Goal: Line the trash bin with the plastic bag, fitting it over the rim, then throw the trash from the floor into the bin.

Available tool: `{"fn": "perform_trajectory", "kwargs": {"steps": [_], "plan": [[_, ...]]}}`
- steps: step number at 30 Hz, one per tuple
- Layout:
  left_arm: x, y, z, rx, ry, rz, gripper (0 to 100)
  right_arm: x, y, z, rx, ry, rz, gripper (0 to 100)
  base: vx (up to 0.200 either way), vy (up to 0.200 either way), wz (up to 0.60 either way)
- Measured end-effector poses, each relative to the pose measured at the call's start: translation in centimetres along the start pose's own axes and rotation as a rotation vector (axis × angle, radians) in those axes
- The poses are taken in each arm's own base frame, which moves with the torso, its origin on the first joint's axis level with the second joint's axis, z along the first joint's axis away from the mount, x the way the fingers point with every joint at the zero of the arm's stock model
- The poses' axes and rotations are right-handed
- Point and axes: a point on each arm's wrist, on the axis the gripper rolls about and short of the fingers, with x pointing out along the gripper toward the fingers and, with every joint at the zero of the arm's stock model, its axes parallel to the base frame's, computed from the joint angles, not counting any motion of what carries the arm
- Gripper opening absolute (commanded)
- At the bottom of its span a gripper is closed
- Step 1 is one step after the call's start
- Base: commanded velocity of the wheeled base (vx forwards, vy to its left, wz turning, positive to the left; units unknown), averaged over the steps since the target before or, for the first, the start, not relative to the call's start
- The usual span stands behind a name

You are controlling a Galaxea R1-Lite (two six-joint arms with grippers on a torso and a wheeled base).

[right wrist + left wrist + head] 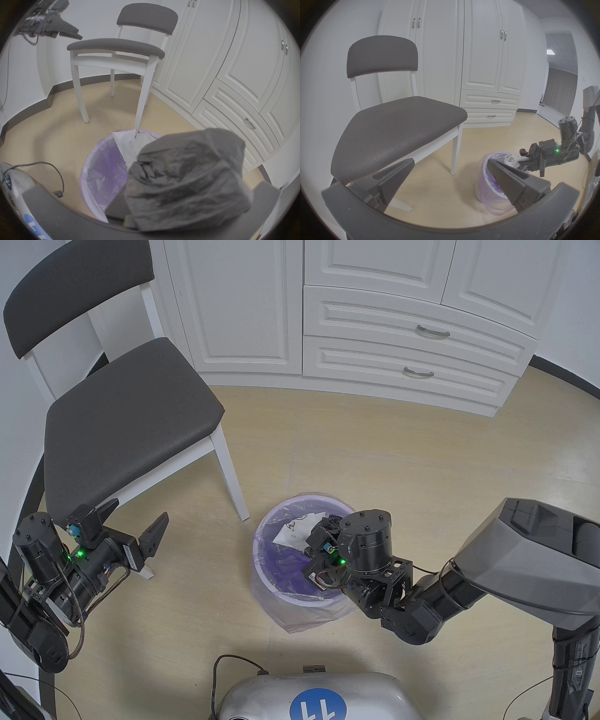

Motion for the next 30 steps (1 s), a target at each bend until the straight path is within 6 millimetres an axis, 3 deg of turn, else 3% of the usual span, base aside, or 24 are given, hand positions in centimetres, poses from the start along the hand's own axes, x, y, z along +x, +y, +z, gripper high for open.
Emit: {"fn": "perform_trajectory", "kwargs": {"steps": [15,24,30], "plan": [[0.0,0.1,0.0,0.0,0.0,0.003,100,2.2,2.3,-3.1,-0.029,0.073,0.039,0,0.0,0.0,0.0],[0.0,0.1,0.0,0.001,-0.002,0.005,100,2.2,3.2,-4.8,-0.057,0.133,0.124,0,0.0,0.0,0.0],[0.0,0.1,0.1,0.001,-0.002,0.005,100,2.8,2.8,-4.5,-0.055,0.143,0.129,0,0.0,0.0,0.0]]}}
